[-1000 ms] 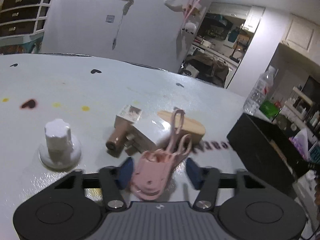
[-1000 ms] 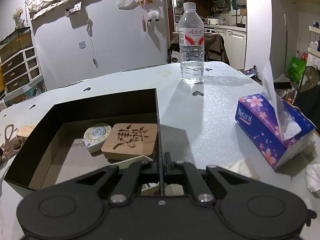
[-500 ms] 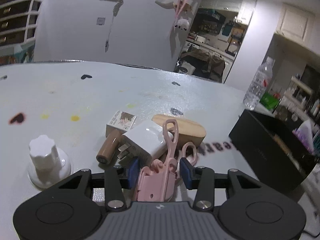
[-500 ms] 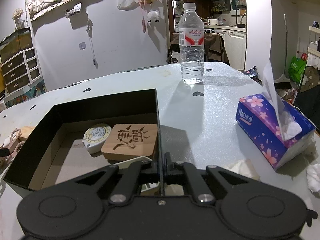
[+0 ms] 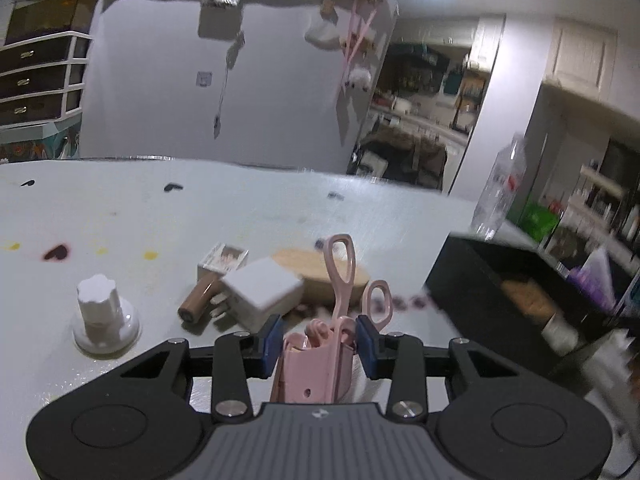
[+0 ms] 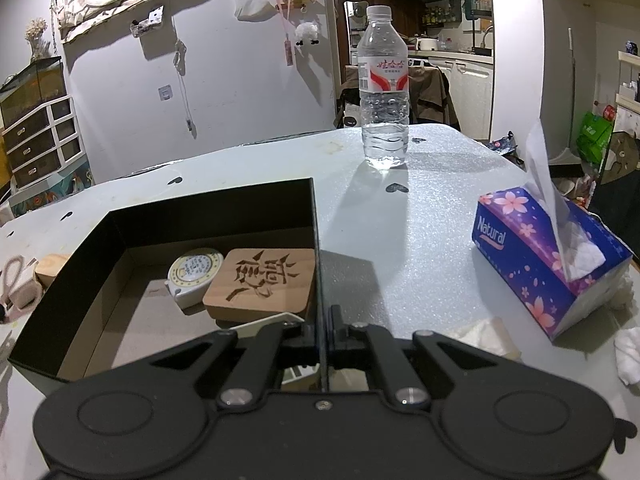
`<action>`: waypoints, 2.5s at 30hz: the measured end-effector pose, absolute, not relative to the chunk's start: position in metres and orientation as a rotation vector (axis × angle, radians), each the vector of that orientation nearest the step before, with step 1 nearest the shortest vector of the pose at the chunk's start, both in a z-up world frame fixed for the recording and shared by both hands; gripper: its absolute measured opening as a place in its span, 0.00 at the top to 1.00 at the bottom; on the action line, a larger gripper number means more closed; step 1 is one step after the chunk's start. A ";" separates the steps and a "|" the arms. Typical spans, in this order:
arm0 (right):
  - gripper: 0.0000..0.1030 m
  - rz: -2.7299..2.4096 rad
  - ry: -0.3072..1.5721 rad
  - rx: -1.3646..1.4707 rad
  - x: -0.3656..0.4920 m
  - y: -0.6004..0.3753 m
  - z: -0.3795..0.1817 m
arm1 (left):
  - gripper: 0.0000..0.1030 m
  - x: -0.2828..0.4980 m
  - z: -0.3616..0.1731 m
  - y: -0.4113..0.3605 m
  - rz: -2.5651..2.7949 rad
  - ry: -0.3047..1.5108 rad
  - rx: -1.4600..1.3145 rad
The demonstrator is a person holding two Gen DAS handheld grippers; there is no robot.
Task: Organize rigid objects
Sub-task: 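Carry the pink scissors with the left gripper into the box and release, then move the left gripper back over the white knob on its round base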
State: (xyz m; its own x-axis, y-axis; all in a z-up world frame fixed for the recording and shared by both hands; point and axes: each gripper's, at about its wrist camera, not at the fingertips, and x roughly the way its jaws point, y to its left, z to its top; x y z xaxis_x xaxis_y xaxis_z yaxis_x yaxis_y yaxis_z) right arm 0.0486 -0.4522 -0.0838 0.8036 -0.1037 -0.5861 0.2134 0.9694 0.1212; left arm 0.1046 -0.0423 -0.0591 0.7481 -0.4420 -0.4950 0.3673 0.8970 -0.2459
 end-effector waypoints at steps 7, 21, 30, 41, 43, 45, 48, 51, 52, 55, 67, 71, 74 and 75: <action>0.96 -0.171 0.615 0.186 0.048 -0.452 -0.084 | 0.61 0.100 -0.025 -0.072 -0.596 0.501 -0.185; 0.96 -0.171 0.610 0.193 0.048 -0.451 -0.083 | 0.61 0.136 -0.029 -0.237 -0.883 0.659 -0.189; 0.95 -0.161 0.602 0.206 0.048 -0.453 -0.084 | 0.61 0.142 -0.057 -0.284 -0.900 0.756 -0.101; 0.95 -0.156 0.593 0.216 0.046 -0.453 -0.086 | 0.59 0.141 -0.068 -0.291 -0.881 0.790 -0.051; 0.95 -0.155 0.592 0.220 0.046 -0.454 -0.086 | 0.56 0.139 -0.070 -0.293 -0.888 0.801 -0.035; 0.95 -0.155 0.591 0.219 0.047 -0.453 -0.086 | 0.56 0.140 -0.073 -0.294 -0.882 0.817 -0.025; 0.95 -0.154 0.591 0.217 0.047 -0.453 -0.086 | 0.50 0.139 -0.074 -0.293 -0.882 0.822 -0.030; 0.95 -0.153 0.592 0.220 0.047 -0.454 -0.086 | 0.38 0.138 -0.071 -0.291 -0.873 0.805 -0.019; 0.95 -0.153 0.591 0.220 0.047 -0.454 -0.086 | 0.35 0.137 -0.070 -0.291 -0.871 0.797 -0.012; 0.95 -0.153 0.591 0.220 0.047 -0.454 -0.086 | 0.28 0.135 -0.065 -0.289 -0.872 0.775 0.001; 0.95 -0.153 0.591 0.220 0.047 -0.454 -0.086 | 0.09 0.119 -0.044 -0.283 -0.881 0.695 0.073; 0.95 -0.153 0.591 0.220 0.047 -0.454 -0.086 | 0.03 0.112 -0.036 -0.280 -0.873 0.669 0.094; 0.95 -0.153 0.592 0.219 0.047 -0.454 -0.086 | 0.00 0.107 -0.031 -0.277 -0.873 0.650 0.109; 0.95 -0.153 0.592 0.220 0.047 -0.454 -0.086 | 0.00 0.106 -0.029 -0.275 -0.873 0.643 0.115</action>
State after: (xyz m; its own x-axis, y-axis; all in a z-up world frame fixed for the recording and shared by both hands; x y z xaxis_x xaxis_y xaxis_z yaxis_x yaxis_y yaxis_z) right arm 0.0472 -0.4538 -0.0862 0.8197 -0.0800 -0.5671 0.2054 0.9654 0.1606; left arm 0.1055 -0.2753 -0.0287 0.4681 -0.6768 -0.5682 0.7435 0.6492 -0.1607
